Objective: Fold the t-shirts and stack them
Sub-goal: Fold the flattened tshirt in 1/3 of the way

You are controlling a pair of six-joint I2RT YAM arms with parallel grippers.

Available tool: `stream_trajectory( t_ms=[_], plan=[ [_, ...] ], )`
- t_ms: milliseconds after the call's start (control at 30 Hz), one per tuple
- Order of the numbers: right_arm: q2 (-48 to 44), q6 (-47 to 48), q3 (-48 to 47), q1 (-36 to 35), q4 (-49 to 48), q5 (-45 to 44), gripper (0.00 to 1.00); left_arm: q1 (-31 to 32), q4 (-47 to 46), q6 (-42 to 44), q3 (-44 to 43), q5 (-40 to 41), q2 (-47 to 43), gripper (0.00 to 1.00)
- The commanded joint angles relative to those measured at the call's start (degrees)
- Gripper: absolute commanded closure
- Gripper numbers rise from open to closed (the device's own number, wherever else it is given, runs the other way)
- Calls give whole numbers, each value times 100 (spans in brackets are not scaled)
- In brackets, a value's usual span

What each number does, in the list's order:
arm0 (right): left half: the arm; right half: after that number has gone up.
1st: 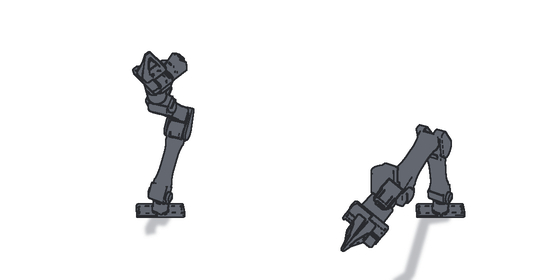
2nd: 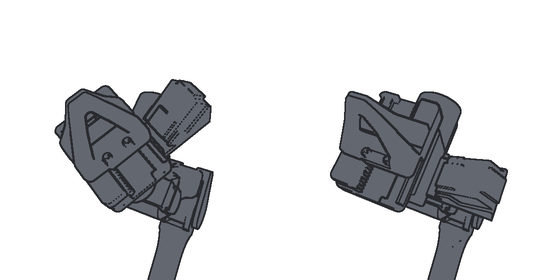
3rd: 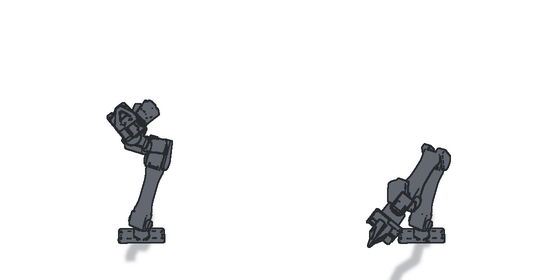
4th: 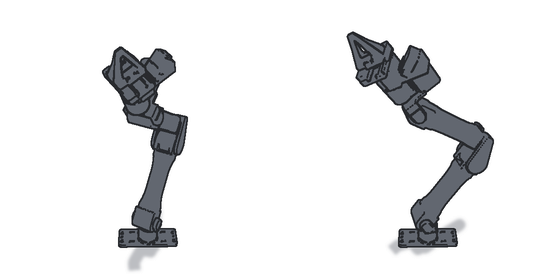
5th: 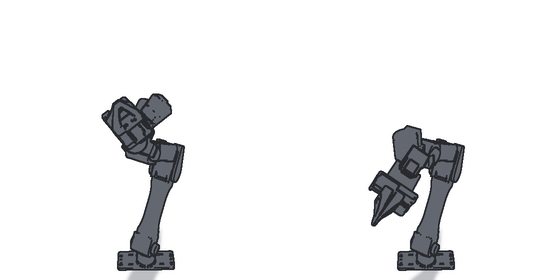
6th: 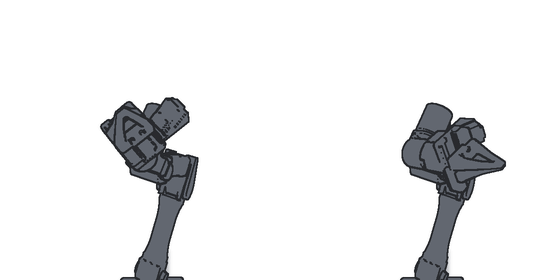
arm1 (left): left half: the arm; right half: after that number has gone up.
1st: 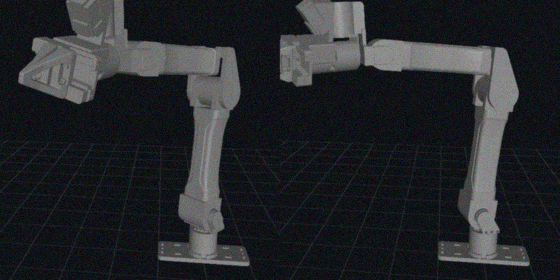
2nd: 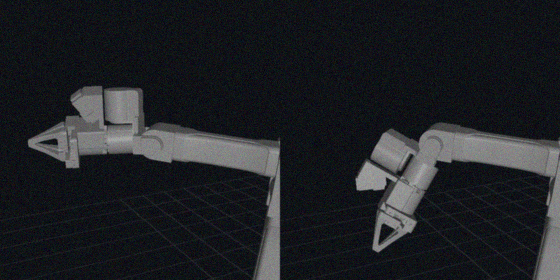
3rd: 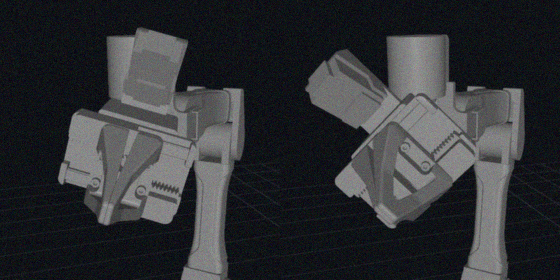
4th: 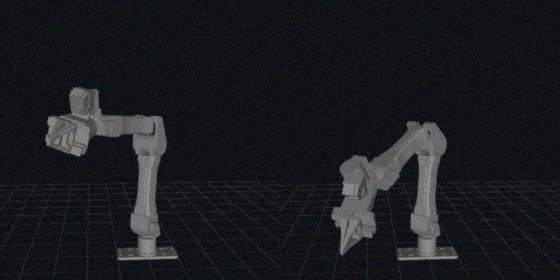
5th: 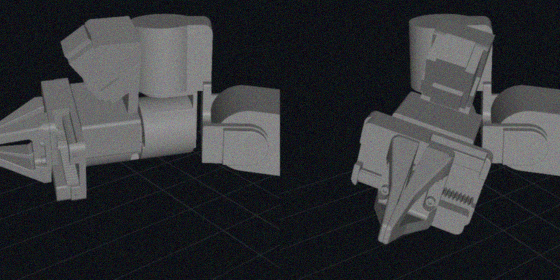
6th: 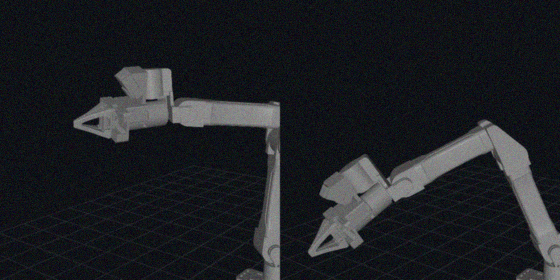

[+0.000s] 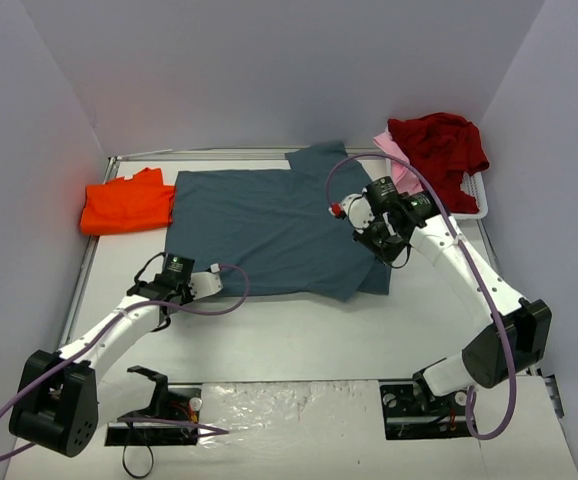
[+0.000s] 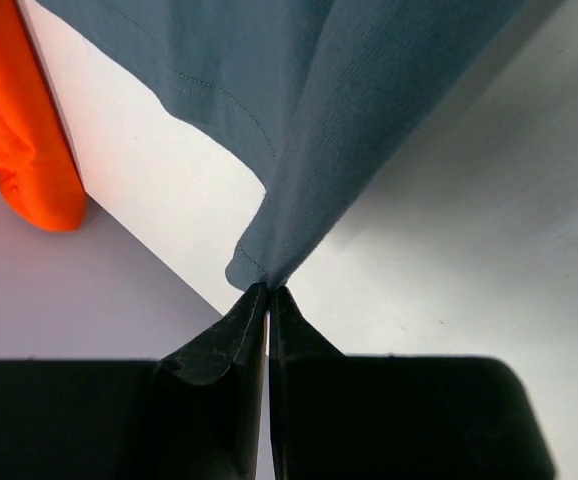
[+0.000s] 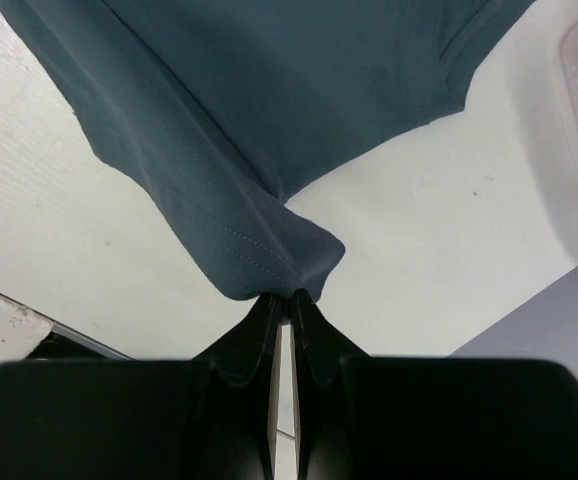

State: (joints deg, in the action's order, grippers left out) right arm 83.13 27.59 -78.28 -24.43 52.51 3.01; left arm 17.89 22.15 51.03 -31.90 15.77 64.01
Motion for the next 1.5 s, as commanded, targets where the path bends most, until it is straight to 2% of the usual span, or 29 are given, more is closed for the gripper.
stream_trajectory(
  t_ms=[0, 467, 900, 1467],
  plan=[
    [-78, 97, -389, 17, 312, -177, 100, -40, 149, 39, -264, 321, -178, 98],
    [853, 237, -1839, 26, 295, -257, 100, -40, -44, -110, -501, 594, -284, 98],
    [1644, 413, -2586, 61, 242, -283, 100, -136, -203, -400, -888, 498, -100, 98],
    [2567, 528, -3448, 307, 119, -283, 100, -207, -185, 83, -879, 348, 305, 98]
  ],
)
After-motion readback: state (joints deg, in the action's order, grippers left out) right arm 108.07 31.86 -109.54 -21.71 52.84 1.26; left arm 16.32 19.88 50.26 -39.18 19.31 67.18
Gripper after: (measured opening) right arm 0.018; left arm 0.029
